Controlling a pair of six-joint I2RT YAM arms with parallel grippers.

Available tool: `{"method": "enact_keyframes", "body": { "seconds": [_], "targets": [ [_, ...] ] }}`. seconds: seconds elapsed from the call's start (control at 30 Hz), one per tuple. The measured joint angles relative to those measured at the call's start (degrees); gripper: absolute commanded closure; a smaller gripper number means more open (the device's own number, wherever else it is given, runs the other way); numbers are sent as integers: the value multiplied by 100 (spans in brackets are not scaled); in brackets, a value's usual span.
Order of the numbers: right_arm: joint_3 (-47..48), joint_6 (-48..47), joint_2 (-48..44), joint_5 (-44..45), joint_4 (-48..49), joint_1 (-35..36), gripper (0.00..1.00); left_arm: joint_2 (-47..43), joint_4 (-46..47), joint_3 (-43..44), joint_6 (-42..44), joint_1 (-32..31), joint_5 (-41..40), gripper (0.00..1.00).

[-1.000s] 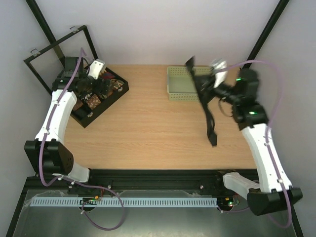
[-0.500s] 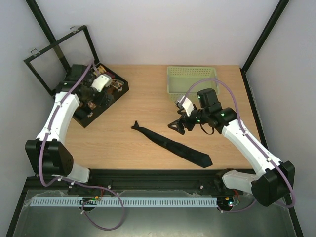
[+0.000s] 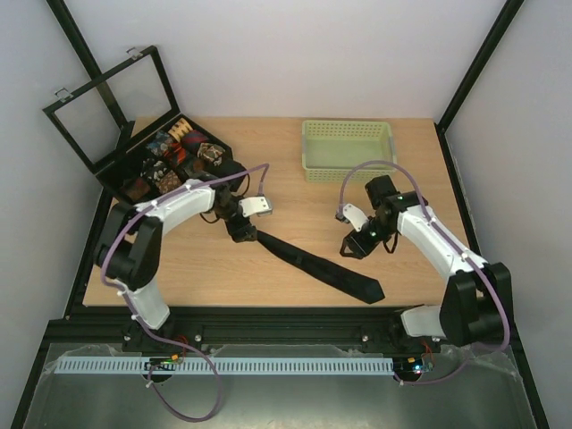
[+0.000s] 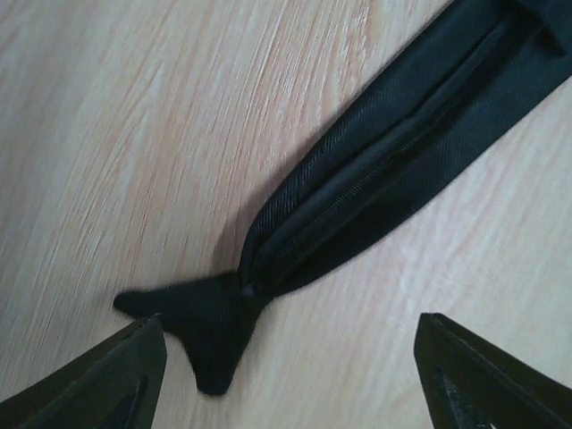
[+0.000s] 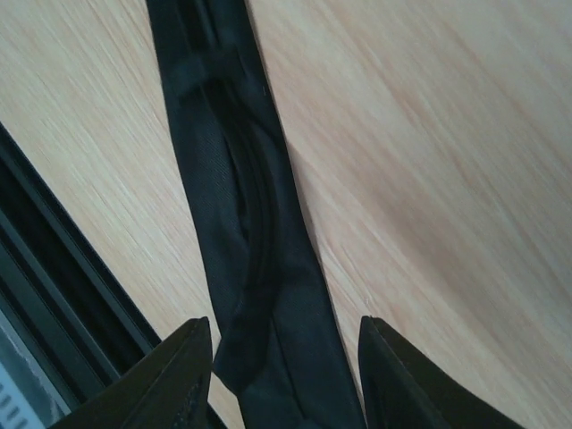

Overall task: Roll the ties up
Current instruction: Adjust the tie at the center of the board.

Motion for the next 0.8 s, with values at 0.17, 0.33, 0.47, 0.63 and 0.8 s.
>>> {"method": "enact_keyframes", "body": {
  "seconds": [0.17, 0.33, 0.47, 0.63, 0.8],
  "targets": [
    [-116, -195, 616, 409, -195, -2, 63, 750, 407, 144, -111, -68, -28, 34],
    [-450, -271, 1239, 684, -50, -2, 66, 1062, 691, 323, -507, -68, -236, 53],
    [-459, -426, 1775, 942, 326, -2, 67, 1064, 866, 166, -767, -52, -553, 59],
    [343, -680, 2433, 1130, 433, 13, 69, 643, 1036, -529, -955, -31, -846, 60],
    [1696, -796, 3381, 1353, 667, 33, 72, 136, 984, -1113, -1126, 101, -992, 60]
  ]
}}
